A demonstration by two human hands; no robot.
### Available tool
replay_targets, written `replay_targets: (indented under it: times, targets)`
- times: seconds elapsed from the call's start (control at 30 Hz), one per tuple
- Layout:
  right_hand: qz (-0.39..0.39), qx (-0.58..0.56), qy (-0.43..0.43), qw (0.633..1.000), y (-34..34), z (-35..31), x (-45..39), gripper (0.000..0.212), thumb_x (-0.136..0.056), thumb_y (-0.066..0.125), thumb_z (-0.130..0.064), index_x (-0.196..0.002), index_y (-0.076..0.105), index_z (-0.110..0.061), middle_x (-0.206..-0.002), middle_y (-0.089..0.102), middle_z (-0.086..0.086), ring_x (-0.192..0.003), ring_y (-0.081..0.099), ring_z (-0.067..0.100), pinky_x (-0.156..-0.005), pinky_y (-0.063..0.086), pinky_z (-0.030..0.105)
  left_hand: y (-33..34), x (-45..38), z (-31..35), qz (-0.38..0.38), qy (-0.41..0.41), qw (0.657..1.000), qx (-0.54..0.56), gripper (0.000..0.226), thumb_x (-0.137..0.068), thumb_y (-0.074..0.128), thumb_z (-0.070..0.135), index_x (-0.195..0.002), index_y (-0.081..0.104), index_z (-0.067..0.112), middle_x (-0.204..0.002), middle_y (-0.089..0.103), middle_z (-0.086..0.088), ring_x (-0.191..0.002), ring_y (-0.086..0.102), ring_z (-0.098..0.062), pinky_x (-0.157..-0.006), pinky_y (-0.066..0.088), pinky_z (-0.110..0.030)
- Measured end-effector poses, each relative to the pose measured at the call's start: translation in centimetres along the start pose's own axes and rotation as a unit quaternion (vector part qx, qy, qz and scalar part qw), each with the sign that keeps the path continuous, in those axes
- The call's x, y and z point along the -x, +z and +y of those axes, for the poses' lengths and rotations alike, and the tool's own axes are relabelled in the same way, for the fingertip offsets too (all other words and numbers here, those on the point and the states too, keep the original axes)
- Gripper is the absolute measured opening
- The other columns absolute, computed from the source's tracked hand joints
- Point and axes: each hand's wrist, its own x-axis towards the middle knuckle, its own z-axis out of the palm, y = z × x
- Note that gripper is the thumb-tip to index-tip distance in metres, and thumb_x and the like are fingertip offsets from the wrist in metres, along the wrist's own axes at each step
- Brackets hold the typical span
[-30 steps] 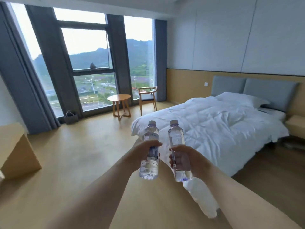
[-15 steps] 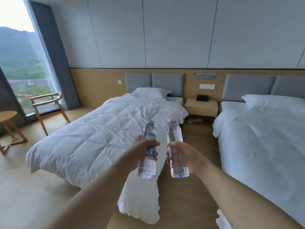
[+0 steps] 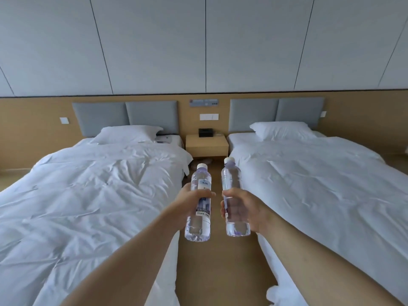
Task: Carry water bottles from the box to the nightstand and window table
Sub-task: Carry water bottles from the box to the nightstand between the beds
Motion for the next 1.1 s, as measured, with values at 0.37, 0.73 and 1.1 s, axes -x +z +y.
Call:
replay_targets:
  times: [0.37,0.73,1.1]
  targets:
    - [0.032,-0.029,0.008,0.999,-6.1,-2.8,-17.7,0.063,-0.076,0.084,-0.033,-0.127,0.059,-0.005,-0.089,0.071,0.014,-0.074,0.07,0.025,-0.072,0.06,0.038,-0.8,-20.5,0.9,-0.014,-0.028,0.998,-0.047,0.061,-0.077,0.085,0.015,-0.128,0.052,0.012,-0.101,0.069,-0.022,-0.076,0.071,-0.032,-0.071,0.062,-0.044]
    - [-0.013,-0.037,0.018,0.999,-12.6,-13.7,-38.7,0.047,-0.078,0.081,-0.026,-0.115,0.059,-0.005,-0.088,0.068,0.016,-0.07,0.067,0.026,-0.068,0.059,0.036,0.3,-42.6,9.2,0.022,-0.015,0.997,-0.068,0.052,-0.082,0.082,0.016,-0.124,0.053,0.013,-0.101,0.068,-0.021,-0.085,0.069,-0.035,-0.089,0.061,-0.058]
    - [-0.003,-0.022,0.027,0.999,-15.4,-17.6,-59.5,0.062,-0.07,0.087,-0.033,-0.12,0.062,-0.005,-0.092,0.071,0.016,-0.077,0.07,0.027,-0.074,0.059,0.039,-4.6,-63.3,11.2,0.038,-0.039,0.996,-0.072,0.051,-0.079,0.084,0.017,-0.12,0.053,0.015,-0.096,0.072,-0.019,-0.071,0.073,-0.027,-0.067,0.064,-0.042]
